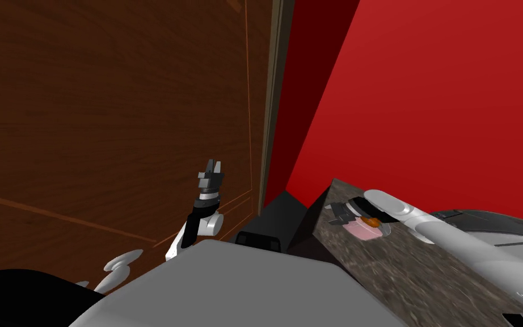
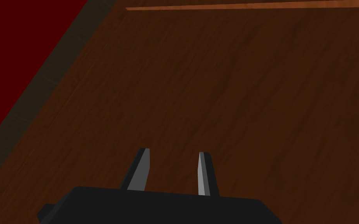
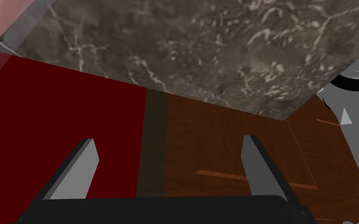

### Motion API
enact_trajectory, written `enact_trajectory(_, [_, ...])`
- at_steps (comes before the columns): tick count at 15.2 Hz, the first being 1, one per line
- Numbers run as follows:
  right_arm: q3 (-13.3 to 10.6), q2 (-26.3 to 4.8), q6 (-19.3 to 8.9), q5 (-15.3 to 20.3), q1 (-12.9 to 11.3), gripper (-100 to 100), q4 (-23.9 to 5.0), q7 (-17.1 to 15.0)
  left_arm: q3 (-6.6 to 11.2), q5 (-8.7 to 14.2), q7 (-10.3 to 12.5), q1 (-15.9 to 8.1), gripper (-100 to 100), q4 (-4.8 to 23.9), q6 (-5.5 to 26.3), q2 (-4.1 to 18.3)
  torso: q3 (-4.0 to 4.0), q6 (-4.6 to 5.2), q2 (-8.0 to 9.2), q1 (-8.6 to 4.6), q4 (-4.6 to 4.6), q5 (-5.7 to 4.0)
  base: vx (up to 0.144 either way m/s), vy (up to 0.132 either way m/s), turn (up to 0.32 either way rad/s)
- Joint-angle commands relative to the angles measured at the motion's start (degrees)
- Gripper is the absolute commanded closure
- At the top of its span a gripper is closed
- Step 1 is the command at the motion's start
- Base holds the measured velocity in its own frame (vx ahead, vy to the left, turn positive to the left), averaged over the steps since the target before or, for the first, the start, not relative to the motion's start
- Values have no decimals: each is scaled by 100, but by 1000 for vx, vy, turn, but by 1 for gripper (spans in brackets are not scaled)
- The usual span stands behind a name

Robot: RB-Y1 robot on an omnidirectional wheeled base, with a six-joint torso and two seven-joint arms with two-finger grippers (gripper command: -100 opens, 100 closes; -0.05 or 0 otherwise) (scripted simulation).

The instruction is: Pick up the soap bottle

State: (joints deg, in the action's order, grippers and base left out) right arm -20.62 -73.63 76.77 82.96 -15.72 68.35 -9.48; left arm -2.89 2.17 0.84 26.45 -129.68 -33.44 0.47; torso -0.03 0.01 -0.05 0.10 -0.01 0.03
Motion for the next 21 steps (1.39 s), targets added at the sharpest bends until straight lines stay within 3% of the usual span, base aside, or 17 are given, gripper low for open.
enact_trajectory(1, [-59, -234, 170, 286, -147, -100, -155, -69, 0, 0, 0, 0, 0, 0, 0, 0, 0, 0, 0, 0, 0, 0, 16, 16, 88])
enact_trajectory(12, [-336, -793, 696, 1406, -653, -100, -882, -147, 0, 0, 0, 0, 0, 0, 0, 0, 3, 1, 6, -5, 1, -1, 7, 8, 59])
enact_trajectory(13, [-358, -812, 726, 1462, -669, -100, -922, -150, 0, 0, 0, 0, 0, 0, 0, 0, 4, 1, 7, -4, 2, -1, -1, 10, 28])
enact_trajectory(14, [-316, -789, 646, 1356, -582, -100, -822, -149, 0, 0, 0, 0, 0, 0, 0, 0, 4, 1, 8, -3, 2, -2, -2, 6, 5])
enact_trajectory(17, [-410, -620, 370, 1415, -434, -100, -928, -123, 0, 0, 0, 0, 0, 0, 0, 0, 3, 1, 6, -9, 1, -5, 7, -7, 20])
enact_trajectory(18, [-364, -706, 467, 1373, -434, -100, -863, -137, 0, 0, 0, 0, 0, 0, 0, 0, 3, 1, 5, -11, 0, -6, 5, -7, 7])
enact_trajectory(19, [-368, -698, 441, 1373, -427, 100, -866, -135, 0, 0, 0, 0, 0, 0, 0, 0, 1, 1, 4, -15, -1, -8, 0, 0, 0])
enact_trajectory(21, [-367, -699, 441, 1372, -427, 100, -867, -137, 0, 0, 0, 0, 0, 0, 0, 0, 1, 1, 3, -18, -1, -10, 0, 0, 0])
